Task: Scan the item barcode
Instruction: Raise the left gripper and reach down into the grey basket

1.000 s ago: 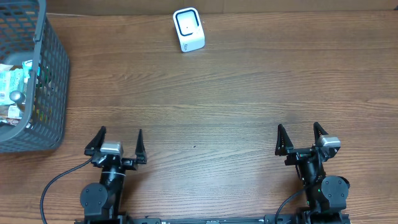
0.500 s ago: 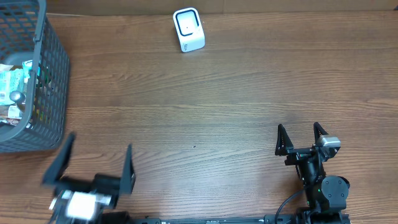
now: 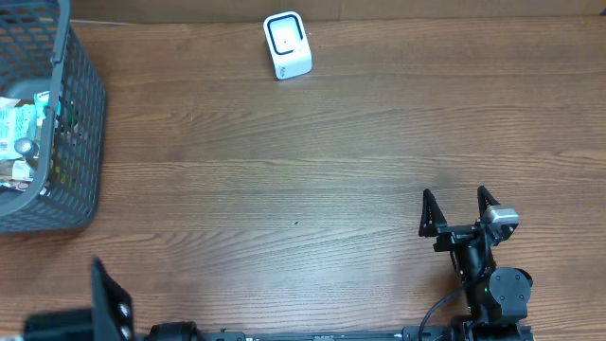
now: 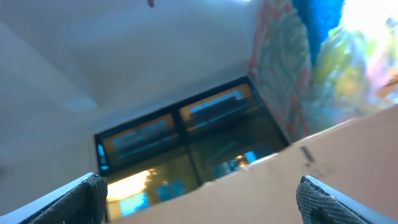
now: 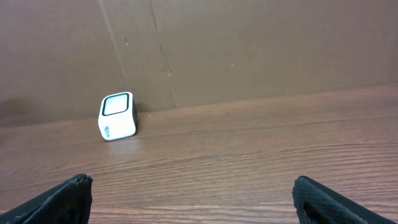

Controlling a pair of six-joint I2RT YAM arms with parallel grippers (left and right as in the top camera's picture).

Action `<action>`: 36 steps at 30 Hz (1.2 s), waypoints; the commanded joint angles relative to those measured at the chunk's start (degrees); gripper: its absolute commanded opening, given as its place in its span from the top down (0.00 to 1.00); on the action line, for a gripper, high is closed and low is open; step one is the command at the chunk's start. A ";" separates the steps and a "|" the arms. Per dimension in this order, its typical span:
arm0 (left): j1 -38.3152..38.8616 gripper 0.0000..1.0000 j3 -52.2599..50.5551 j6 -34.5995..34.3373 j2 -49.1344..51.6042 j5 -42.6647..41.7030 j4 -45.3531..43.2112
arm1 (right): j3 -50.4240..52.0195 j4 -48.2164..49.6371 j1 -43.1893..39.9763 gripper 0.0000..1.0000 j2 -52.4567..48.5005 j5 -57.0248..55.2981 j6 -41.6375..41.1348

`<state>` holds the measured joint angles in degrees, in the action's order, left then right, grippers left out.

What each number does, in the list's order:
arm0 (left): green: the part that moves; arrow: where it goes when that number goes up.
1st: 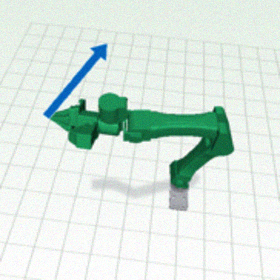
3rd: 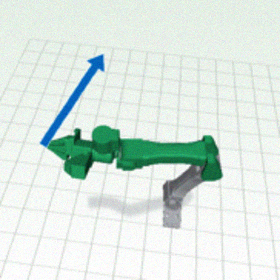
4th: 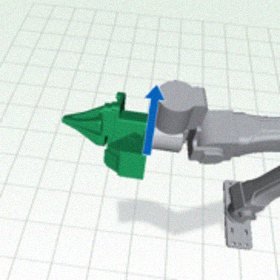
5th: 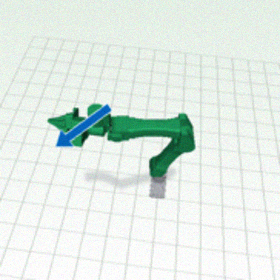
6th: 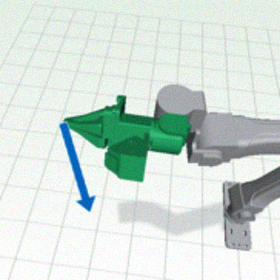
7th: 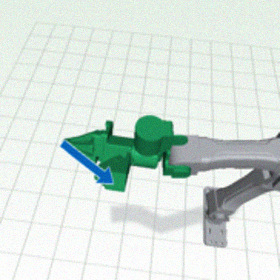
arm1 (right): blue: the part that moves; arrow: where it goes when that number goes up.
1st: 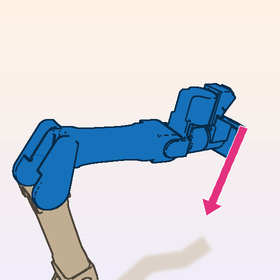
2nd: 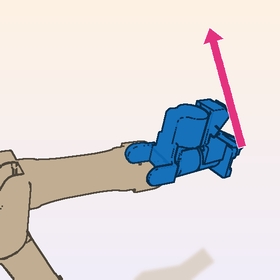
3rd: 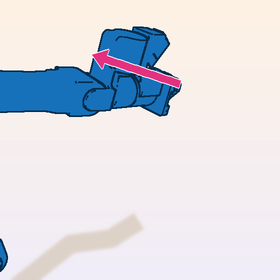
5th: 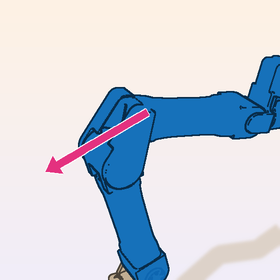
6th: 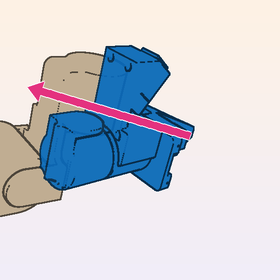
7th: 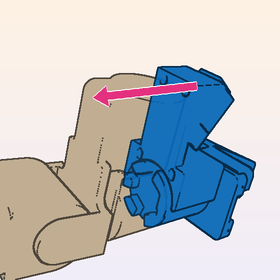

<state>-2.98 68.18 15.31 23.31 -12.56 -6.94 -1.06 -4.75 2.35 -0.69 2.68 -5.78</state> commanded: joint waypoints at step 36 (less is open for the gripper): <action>-11.61 0.00 60.52 -6.23 64.81 10.23 77.64 | 0.61 0.11 0.31 0.00 0.52 -0.24 -0.22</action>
<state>-10.81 127.81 12.75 86.32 3.86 69.36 -1.06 -4.75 2.35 -0.69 2.68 -5.78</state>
